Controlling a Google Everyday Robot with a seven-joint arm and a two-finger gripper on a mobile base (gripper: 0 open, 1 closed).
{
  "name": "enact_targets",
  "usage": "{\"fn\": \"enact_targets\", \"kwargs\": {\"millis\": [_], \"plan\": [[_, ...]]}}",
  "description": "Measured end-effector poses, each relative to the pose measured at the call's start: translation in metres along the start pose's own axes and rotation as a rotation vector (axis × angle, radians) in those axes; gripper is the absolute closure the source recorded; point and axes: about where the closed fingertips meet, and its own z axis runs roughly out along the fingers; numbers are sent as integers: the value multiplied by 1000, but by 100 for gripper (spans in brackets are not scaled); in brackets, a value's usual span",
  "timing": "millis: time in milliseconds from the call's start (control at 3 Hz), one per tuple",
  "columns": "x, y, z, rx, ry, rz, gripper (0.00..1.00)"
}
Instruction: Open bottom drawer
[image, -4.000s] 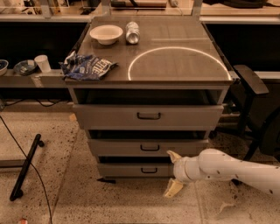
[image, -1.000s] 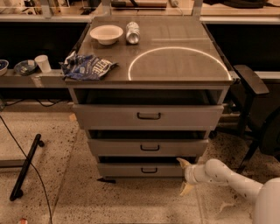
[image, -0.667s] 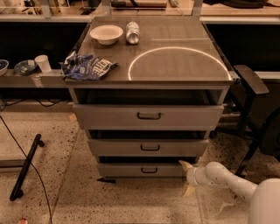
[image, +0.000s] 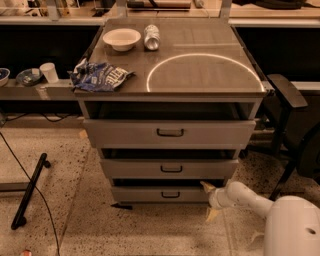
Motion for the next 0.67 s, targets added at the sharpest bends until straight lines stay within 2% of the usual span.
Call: {"fn": "enact_targets", "kwargs": {"millis": [667], "plan": [[14, -23, 21, 0, 35, 29, 30]]}}
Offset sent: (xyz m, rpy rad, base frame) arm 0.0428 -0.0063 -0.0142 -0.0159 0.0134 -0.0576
